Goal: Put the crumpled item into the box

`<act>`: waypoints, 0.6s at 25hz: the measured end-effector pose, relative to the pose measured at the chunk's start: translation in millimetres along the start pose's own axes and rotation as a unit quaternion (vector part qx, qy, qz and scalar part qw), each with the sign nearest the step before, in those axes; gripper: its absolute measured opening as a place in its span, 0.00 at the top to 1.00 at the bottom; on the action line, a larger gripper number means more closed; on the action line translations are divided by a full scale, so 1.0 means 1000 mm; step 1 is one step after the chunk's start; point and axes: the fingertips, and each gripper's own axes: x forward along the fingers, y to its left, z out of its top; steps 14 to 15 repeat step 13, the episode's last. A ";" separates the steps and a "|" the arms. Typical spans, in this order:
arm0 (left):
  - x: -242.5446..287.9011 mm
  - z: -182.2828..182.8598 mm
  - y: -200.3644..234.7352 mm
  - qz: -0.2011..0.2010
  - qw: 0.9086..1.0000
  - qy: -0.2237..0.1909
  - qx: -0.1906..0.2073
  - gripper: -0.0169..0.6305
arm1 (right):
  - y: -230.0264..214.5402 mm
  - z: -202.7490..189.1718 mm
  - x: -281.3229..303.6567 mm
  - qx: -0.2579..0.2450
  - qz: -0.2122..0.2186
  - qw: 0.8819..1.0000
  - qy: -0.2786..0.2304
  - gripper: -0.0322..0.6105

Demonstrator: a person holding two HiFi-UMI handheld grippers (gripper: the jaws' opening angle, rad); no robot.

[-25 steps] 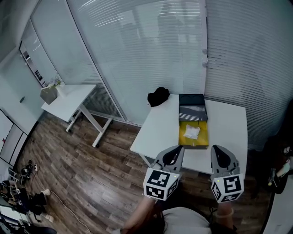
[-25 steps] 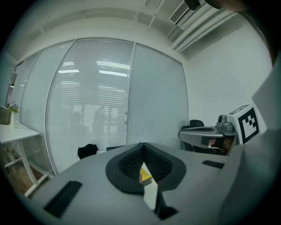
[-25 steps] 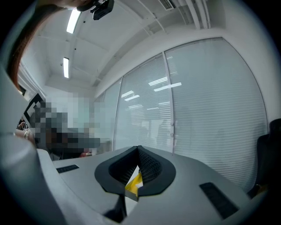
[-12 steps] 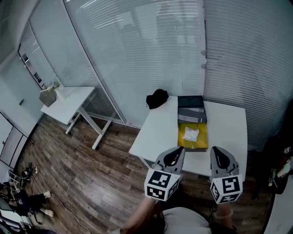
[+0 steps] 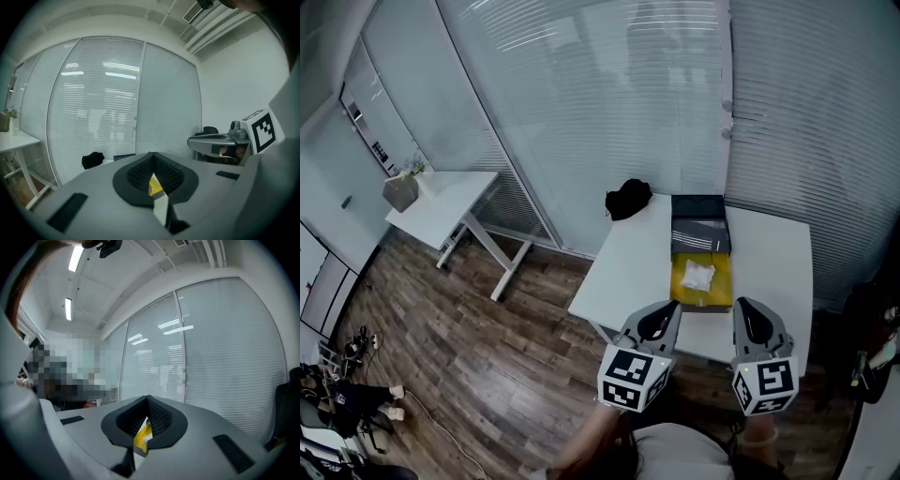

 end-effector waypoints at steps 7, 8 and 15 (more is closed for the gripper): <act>0.004 -0.003 0.009 0.002 1.000 0.003 -0.007 0.95 | 0.003 -0.002 0.012 -0.001 0.005 1.000 0.005 0.91; 0.006 -0.003 0.010 0.001 1.000 0.003 -0.010 0.95 | 0.002 -0.003 0.014 0.000 0.005 1.000 0.007 0.91; 0.016 -0.006 0.018 0.000 1.000 0.004 -0.009 0.95 | -0.002 -0.009 0.026 0.002 0.008 1.000 0.011 0.91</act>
